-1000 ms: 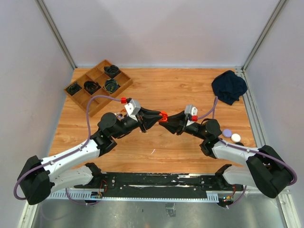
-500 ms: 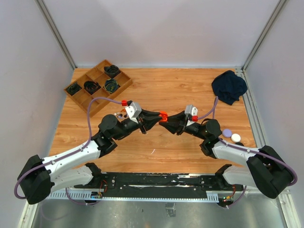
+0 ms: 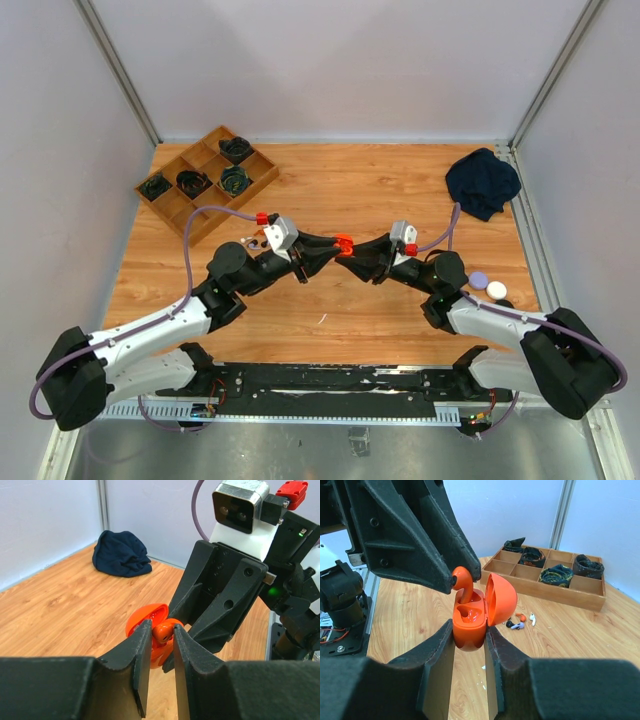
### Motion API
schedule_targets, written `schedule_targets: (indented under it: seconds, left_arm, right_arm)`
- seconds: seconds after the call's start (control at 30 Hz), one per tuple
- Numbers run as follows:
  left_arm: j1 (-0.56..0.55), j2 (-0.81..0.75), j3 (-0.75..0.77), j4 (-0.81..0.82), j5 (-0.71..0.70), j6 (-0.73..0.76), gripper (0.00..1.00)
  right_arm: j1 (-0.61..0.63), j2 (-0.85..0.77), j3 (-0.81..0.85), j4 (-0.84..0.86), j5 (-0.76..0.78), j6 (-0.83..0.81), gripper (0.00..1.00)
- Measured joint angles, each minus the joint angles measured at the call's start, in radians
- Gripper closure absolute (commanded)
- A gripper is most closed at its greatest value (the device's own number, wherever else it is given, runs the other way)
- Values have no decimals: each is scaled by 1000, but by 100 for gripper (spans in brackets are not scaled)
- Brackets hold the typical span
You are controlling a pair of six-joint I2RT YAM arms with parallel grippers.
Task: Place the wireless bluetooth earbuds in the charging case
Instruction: Place the earbud in the charging case.
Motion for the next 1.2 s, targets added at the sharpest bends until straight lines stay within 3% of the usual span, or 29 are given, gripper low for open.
schedule_targets:
  seconds: [0.17, 0.67, 0.9, 1.2]
  left_arm:
    - [-4, -16, -16, 1, 4, 0, 67]
    - [-6, -51, -24, -35, -39, -57, 35]
    - [-6, -77, 20, -159, -129, -126, 28]
    - [-6, -74, 65, -218, -132, -198, 21]
  right_arm:
    - [0, -8, 0, 0, 0, 0, 90]
    - [0, -28, 0, 4, 5, -10, 90]
    - [0, -43, 0, -1, 7, -16, 90]
    - [0, -43, 0, -3, 15, -28, 91]
